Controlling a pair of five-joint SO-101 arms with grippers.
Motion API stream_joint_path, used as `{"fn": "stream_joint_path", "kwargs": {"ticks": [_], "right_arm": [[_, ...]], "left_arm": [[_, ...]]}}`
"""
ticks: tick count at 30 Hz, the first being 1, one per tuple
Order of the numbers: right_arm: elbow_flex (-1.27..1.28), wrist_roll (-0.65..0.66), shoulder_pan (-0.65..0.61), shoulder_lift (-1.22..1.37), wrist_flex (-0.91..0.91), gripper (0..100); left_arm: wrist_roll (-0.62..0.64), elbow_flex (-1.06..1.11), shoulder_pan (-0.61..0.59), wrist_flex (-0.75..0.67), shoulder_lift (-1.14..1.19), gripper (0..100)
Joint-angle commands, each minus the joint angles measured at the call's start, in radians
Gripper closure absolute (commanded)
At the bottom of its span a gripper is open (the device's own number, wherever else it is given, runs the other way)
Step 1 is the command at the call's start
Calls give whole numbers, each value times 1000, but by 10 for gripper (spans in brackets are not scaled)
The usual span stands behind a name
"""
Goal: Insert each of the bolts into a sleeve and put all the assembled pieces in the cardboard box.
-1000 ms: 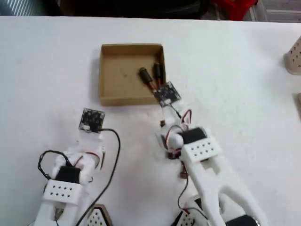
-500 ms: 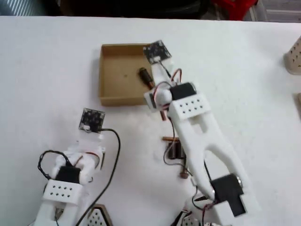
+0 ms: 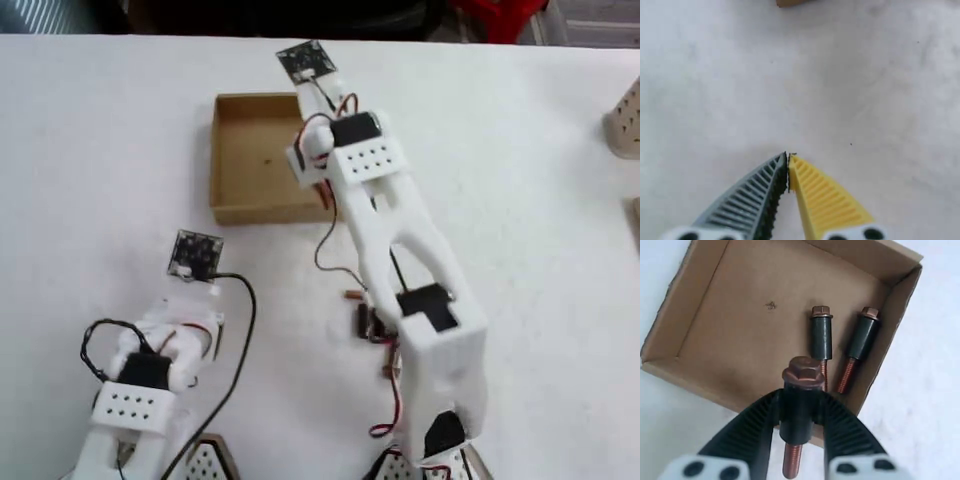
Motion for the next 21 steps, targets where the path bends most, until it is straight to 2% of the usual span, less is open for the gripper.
{"fn": "stream_joint_path", "kwargs": {"ticks": [1, 9, 16, 21], "right_arm": [[-224, -3, 30, 97, 18, 981], [-535, -3, 62, 390, 15, 981], [-701, -3, 62, 559, 15, 978], [-744, -8, 64, 598, 38, 854]], "left_arm": [[-8, -8, -8, -29, -5, 966], [-11, -8, -8, -29, -5, 966], [-11, -8, -8, -31, -5, 966], [-12, -8, -8, -31, -5, 966]]}}
